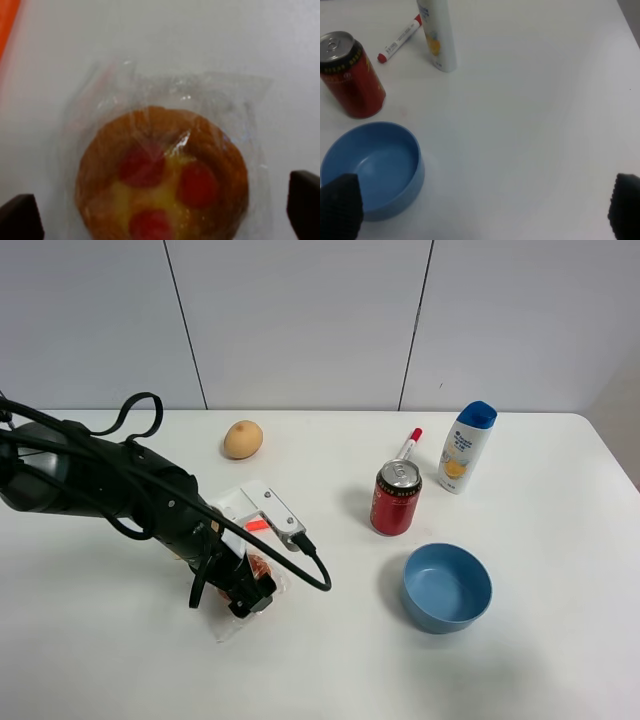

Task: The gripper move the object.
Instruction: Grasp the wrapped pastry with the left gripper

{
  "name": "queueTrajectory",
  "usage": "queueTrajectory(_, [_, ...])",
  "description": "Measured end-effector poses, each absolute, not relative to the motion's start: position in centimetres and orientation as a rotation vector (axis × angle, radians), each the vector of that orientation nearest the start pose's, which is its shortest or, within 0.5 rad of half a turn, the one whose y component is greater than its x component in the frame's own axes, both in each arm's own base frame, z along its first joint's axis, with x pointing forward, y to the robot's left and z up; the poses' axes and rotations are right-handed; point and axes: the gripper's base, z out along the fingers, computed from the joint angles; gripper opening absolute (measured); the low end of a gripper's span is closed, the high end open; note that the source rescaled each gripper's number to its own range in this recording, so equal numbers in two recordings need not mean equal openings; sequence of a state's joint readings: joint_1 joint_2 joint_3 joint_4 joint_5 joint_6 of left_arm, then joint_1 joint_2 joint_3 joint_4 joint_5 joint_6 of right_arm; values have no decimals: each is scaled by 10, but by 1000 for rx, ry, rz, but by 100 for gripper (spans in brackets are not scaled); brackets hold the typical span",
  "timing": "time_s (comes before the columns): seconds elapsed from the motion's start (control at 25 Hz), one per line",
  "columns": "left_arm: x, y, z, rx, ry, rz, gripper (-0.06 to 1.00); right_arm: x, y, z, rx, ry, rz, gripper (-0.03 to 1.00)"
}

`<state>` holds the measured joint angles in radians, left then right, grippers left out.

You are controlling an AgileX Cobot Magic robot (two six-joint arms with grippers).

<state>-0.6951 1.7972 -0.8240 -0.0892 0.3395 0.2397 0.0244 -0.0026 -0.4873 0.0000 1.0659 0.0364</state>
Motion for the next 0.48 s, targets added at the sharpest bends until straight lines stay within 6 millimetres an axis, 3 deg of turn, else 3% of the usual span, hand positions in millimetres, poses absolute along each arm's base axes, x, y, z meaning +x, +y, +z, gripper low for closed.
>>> queueTrajectory(0.48, [237, -201, 118, 1155, 2539, -173, 100, -4, 0, 273, 12, 2060, 38, 100])
